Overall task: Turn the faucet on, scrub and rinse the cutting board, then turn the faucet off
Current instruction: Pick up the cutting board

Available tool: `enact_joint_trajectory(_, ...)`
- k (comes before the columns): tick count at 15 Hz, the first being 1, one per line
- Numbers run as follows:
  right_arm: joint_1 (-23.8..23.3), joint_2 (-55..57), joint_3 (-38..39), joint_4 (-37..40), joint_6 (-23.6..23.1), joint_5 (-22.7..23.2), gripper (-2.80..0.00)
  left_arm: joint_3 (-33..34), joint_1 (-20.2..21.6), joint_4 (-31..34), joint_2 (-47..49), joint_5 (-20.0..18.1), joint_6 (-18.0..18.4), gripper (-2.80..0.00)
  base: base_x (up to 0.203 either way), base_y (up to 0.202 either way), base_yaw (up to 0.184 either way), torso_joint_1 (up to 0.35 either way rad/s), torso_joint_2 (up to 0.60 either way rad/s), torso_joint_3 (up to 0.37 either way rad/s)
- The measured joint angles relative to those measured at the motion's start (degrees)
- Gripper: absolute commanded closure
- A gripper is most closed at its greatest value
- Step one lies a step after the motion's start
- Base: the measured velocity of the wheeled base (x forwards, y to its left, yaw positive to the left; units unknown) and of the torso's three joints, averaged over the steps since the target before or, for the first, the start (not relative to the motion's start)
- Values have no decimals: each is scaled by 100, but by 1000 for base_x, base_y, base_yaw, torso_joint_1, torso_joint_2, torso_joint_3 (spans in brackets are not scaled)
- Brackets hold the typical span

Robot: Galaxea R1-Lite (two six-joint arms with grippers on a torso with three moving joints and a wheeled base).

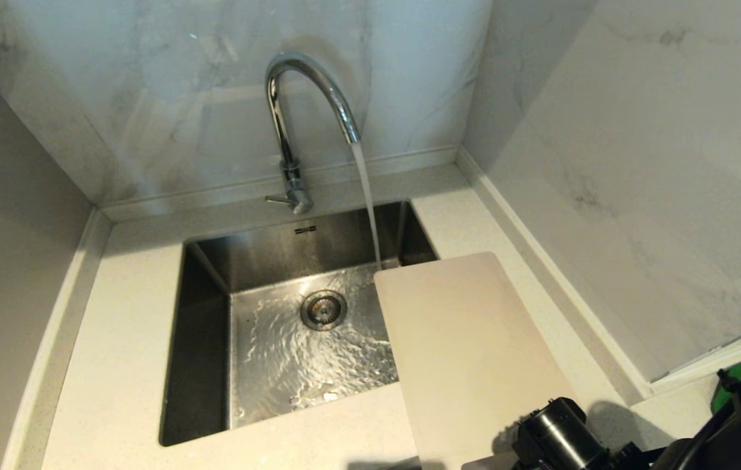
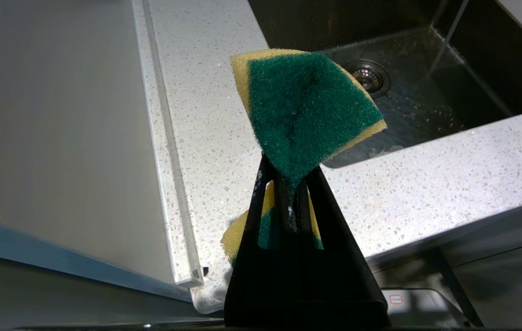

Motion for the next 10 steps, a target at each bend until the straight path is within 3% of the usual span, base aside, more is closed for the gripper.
enact_joint_trajectory(4, -5, 636, 41, -934, -20, -163, -280, 0, 0, 0, 0, -2, 3, 0, 0, 0, 0, 0, 0, 0)
enact_joint_trajectory(10, 2, 1000, 71, -980, -16, -259, -280, 0, 2, 2, 0, 0, 1, 0, 0, 0, 0, 0, 0, 0)
